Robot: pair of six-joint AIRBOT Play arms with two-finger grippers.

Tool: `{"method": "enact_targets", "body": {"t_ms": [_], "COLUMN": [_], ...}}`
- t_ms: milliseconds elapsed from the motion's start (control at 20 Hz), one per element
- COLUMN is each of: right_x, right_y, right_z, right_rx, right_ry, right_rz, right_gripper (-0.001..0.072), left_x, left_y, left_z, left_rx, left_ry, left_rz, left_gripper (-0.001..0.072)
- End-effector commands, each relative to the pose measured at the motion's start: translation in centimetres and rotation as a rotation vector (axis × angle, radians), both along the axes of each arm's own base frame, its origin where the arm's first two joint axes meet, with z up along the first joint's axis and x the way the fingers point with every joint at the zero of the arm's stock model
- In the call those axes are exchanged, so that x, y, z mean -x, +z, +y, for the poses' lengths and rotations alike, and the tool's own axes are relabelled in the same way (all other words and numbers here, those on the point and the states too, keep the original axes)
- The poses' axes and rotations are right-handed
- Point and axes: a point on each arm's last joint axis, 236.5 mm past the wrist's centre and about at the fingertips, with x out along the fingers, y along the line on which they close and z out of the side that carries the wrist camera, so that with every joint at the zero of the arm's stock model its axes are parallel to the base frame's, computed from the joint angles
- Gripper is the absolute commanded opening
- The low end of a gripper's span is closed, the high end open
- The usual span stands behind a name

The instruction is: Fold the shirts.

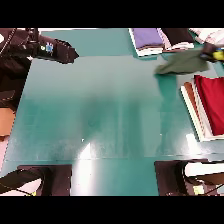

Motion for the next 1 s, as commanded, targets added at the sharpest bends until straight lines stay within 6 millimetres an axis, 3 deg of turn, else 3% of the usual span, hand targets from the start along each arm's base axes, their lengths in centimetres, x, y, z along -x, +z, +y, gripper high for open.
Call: {"method": "enact_targets", "body": {"t_ms": [0, 200, 500, 650, 750, 950], "right_x": [3.5, 3.4, 2.0, 3.0, 4.5, 9.3], "right_y": [0.9, 1.9, 12.7, 16.0, 16.0, 12.8], "right_z": [-8.5, -10.0, -9.0, -8.4, -8.2, -8.8], "right_rx": [0.03, 0.055, 0.172, 0.202, 0.201, 0.18], "right_ry": [-0.183, -0.207, -0.171, -0.154, -0.164, -0.198], "right_rz": [-0.022, -0.056, -0.257, -0.289, -0.272, -0.165], "right_gripper": [0.0022, 0.0022, 0.0022, 0.0021, 0.0022, 0.0022], "left_x": [0.5, 0.5, 0.6, 0.6, 0.6, 0.6], "left_y": [0.7, 0.8, 0.9, 0.8, 0.8, 0.8], "left_z": [-1.1, -1.4, -1.5, -1.5, -1.4, -1.4], "left_rx": [0.052, 0.064, 0.069, 0.068, 0.067, 0.061], "left_ry": [-0.021, -0.026, -0.028, -0.029, -0.029, -0.033], "left_rz": [0.006, 0.006, 0.008, 0.008, 0.008, 0.003], "left_gripper": [0.0022, 0.0022, 0.0022, 0.0022, 0.0022, 0.0022]}}
